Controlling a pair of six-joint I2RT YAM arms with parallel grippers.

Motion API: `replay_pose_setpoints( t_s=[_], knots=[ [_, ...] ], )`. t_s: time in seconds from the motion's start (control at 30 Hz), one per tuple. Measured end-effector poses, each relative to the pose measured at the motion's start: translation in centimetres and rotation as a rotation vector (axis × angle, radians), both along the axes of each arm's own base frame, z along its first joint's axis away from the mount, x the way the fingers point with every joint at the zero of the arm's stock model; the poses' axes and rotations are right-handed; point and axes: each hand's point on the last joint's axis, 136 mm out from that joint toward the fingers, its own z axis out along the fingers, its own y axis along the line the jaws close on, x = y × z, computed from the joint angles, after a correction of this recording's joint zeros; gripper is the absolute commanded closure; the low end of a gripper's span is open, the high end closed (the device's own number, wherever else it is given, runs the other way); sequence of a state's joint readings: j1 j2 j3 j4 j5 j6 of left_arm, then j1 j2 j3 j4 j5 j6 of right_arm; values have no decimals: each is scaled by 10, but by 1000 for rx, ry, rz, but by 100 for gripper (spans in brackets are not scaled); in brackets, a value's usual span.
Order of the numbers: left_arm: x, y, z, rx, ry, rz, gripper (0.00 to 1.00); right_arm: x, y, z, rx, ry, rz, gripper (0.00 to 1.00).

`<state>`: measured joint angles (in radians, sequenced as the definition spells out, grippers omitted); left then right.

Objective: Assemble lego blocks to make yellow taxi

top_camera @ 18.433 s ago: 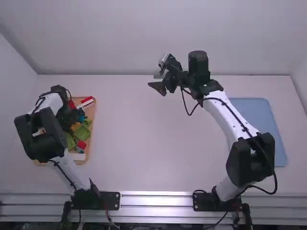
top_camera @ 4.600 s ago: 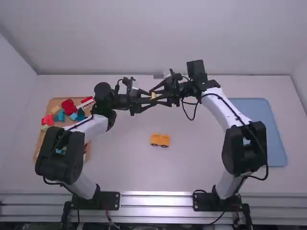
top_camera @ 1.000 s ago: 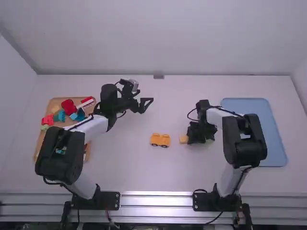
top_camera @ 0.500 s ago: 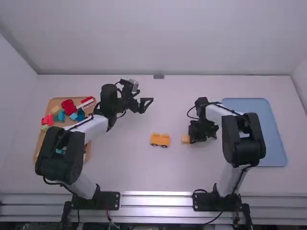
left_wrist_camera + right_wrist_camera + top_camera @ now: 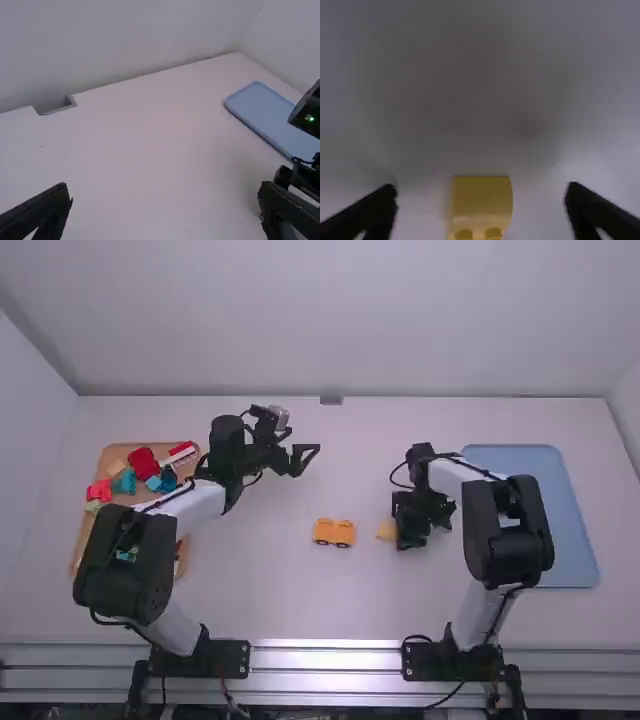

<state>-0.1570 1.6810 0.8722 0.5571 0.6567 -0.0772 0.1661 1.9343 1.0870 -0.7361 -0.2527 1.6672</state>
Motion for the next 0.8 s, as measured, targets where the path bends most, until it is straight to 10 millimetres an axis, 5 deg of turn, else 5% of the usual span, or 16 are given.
replay_pose_setpoints(
  t_s=[0.33, 0.47, 0.8],
  knots=[
    [0, 0, 0, 0, 0, 0, 1, 5, 1, 13, 87, 8, 19, 0],
    [0, 0, 0, 0, 1, 0, 1, 21, -7, 41, 122, -5, 38, 1],
    [0, 0, -1, 0, 2, 0, 1, 80, -11, 153, 170, -231, 284, 1]
  ],
)
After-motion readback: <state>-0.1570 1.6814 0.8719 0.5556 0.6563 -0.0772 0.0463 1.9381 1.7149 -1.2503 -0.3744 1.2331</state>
